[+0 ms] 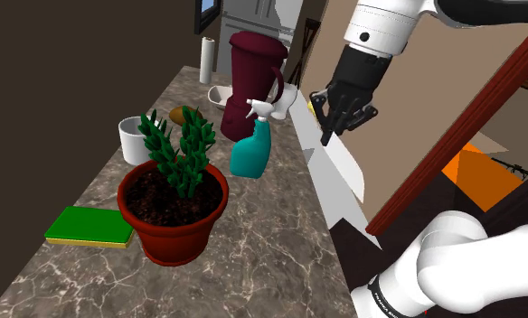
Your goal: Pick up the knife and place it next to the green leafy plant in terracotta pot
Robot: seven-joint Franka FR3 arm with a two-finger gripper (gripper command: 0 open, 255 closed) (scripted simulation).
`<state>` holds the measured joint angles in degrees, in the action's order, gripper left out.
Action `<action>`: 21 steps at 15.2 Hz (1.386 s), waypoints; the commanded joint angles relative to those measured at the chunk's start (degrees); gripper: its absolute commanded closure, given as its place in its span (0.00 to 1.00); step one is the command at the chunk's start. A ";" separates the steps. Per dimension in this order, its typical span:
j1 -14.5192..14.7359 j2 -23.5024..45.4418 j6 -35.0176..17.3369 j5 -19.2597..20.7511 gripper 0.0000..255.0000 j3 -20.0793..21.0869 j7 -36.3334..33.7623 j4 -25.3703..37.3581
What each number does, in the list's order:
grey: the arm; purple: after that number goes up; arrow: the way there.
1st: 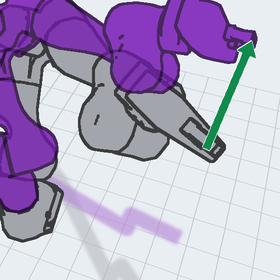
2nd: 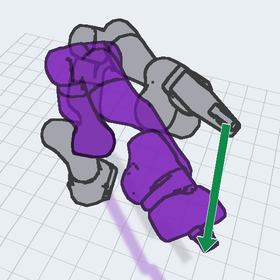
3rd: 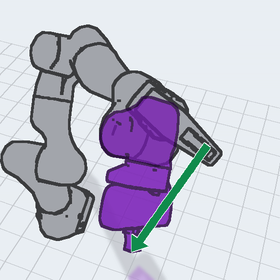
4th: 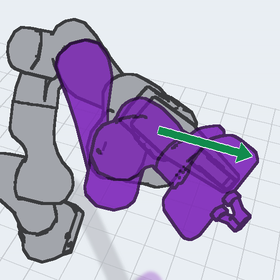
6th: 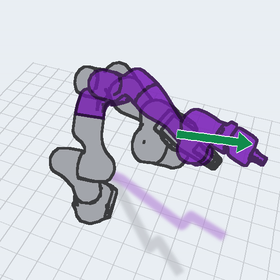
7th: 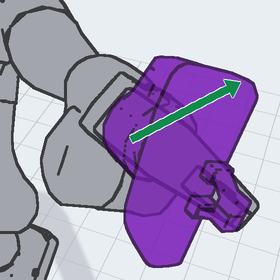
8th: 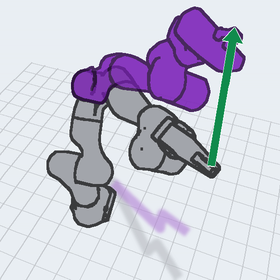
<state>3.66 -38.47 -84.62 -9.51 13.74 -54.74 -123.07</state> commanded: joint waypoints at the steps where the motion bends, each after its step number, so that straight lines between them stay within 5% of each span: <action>1: 0.07 -0.36 -1.48 -0.14 1.00 0.15 0.10 -1.82; 21: 1.00 -2.89 -16.00 -2.01 1.00 2.00 0.96 -18.85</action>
<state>4.56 -41.27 -99.78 -11.36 15.57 -53.76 -141.03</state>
